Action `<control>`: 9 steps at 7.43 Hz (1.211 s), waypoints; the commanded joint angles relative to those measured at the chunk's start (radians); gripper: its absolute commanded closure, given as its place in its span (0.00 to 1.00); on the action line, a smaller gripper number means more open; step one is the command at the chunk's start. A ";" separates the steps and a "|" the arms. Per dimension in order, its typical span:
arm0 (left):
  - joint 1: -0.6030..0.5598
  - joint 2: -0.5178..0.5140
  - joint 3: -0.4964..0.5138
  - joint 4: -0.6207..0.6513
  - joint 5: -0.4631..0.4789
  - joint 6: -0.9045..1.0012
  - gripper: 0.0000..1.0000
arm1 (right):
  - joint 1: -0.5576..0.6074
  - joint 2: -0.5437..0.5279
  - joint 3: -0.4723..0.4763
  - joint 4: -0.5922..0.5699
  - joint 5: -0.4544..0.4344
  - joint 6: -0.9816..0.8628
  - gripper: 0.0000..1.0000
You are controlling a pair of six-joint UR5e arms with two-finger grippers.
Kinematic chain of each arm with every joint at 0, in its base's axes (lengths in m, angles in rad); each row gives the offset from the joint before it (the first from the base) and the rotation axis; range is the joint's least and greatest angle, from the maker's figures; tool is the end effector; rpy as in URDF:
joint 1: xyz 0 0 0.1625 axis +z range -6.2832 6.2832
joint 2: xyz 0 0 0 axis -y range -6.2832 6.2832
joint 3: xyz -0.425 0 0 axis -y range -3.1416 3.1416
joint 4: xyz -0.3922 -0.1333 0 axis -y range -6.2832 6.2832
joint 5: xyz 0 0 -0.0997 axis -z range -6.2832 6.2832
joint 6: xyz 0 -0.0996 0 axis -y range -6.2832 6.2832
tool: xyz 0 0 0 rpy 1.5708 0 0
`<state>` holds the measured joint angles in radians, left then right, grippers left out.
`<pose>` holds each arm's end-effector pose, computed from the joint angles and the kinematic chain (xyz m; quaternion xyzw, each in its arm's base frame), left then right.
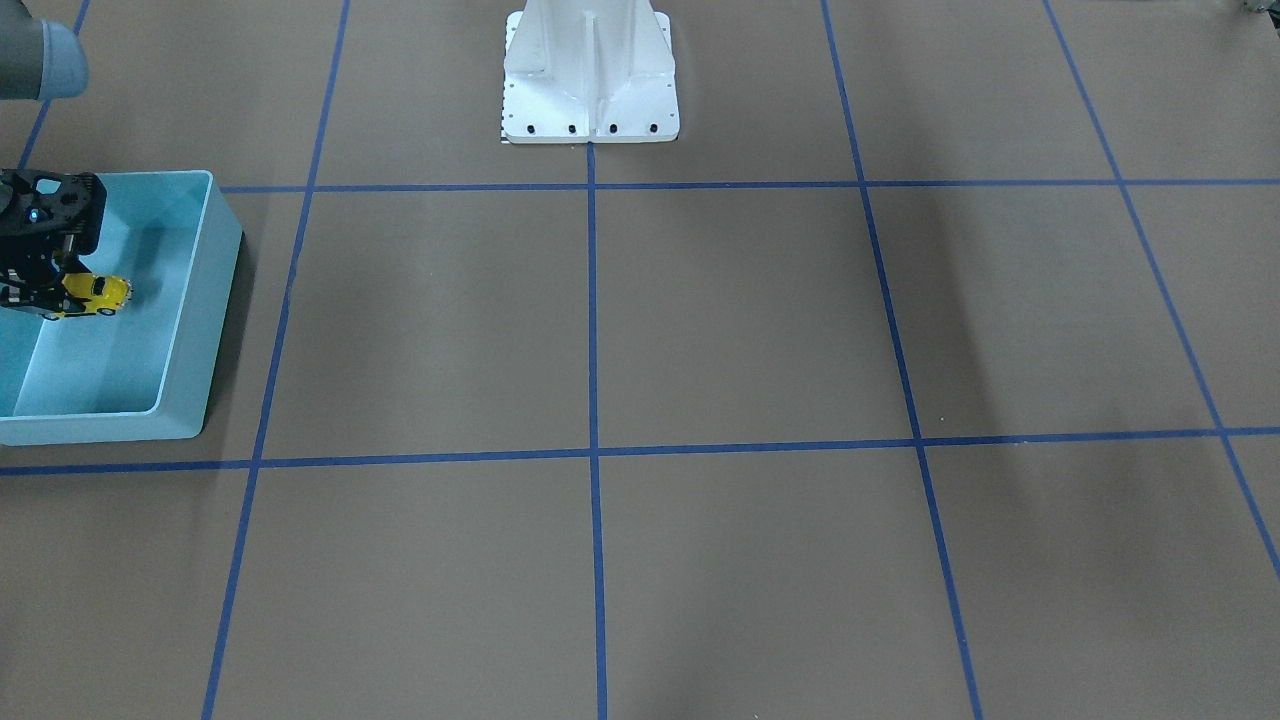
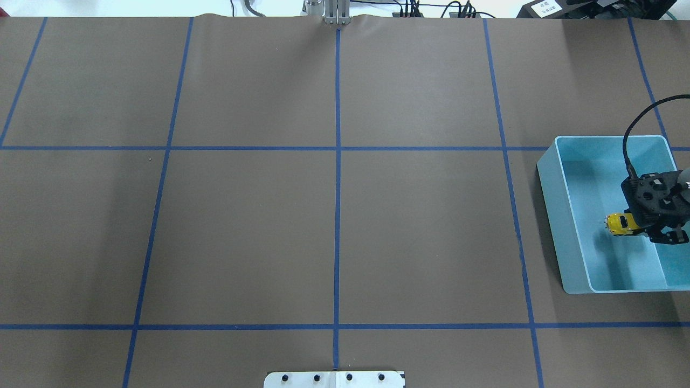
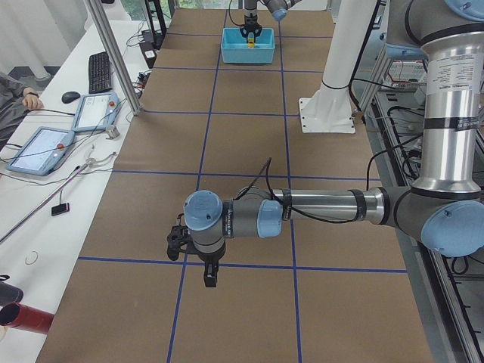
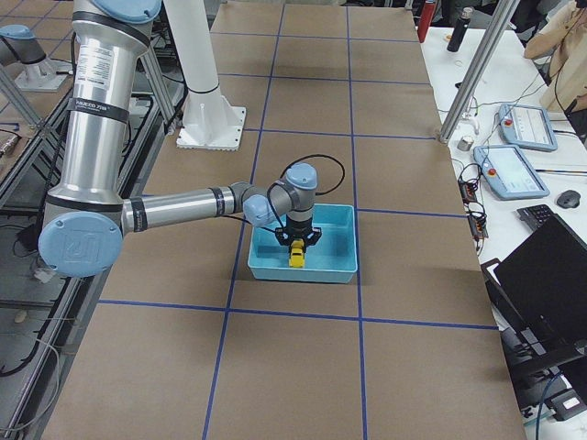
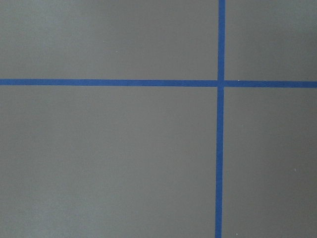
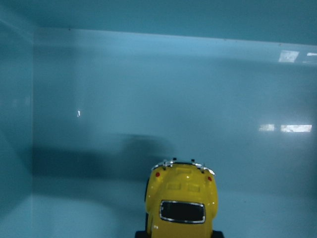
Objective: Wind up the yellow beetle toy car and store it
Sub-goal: 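Lower the car onto the bin floor and open the right gripper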
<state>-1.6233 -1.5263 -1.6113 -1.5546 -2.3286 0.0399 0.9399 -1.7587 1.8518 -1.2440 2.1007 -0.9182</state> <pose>-0.0895 -0.4675 0.6630 0.0077 0.3699 -0.0096 0.9290 -0.1909 -0.4020 0.5814 0.2357 -0.2247 -0.6992 0.6365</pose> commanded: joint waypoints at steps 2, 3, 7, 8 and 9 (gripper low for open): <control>0.000 0.000 0.001 0.001 0.000 0.000 0.00 | -0.001 0.001 0.009 0.003 0.008 -0.002 0.01; 0.000 0.000 0.001 0.001 0.000 0.000 0.00 | 0.003 -0.004 0.029 0.002 0.010 -0.004 0.00; 0.000 0.002 0.002 0.002 0.000 -0.002 0.00 | 0.282 -0.004 0.106 -0.218 0.151 -0.005 0.00; 0.000 0.002 0.001 0.002 0.000 0.000 0.00 | 0.359 0.004 0.092 -0.330 0.142 0.004 0.00; 0.000 0.002 0.001 0.002 0.000 0.000 0.00 | 0.461 0.001 0.037 -0.347 0.140 0.081 0.00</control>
<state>-1.6230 -1.5250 -1.6102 -1.5525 -2.3286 0.0395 1.2741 -1.7590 1.9362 -1.5178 2.2355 -0.8996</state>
